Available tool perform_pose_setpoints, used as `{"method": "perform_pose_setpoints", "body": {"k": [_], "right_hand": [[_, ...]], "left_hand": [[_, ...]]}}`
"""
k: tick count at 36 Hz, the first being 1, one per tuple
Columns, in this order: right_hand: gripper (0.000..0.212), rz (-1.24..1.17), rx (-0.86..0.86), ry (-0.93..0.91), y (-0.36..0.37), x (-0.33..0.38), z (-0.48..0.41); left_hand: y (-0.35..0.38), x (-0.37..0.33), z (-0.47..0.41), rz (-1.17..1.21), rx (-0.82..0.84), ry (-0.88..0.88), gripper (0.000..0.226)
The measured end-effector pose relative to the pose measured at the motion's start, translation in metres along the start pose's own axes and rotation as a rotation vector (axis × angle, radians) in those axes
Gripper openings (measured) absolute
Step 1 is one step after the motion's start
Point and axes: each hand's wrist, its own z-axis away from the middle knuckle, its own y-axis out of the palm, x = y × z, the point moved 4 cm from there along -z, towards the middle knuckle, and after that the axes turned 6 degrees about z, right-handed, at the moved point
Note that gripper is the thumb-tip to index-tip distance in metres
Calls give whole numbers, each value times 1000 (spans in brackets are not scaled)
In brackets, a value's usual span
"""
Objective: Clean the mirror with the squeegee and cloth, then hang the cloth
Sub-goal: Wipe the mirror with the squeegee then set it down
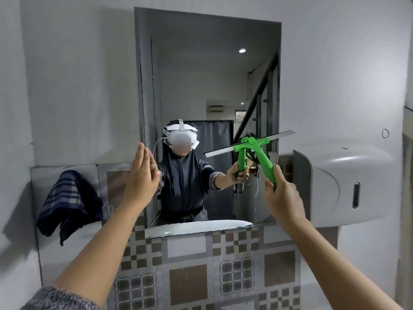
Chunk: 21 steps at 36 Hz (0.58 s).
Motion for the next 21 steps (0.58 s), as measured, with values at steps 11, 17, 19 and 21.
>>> {"method": "perform_pose_setpoints", "body": {"k": [11,17,19,21], "right_hand": [[41,-72,28,152,10,15,26],[25,-222,72,304,58,84,33],[22,-292,63,359,60,93,40],[20,-342,47,404,66,97,42]], "left_hand": [[-13,-7,-8,75,22,20,63],[-51,44,-57,7,4,148,54],[-52,43,-69,-15,-2,214,54],[-53,37,-79,-38,21,250,57]]}}
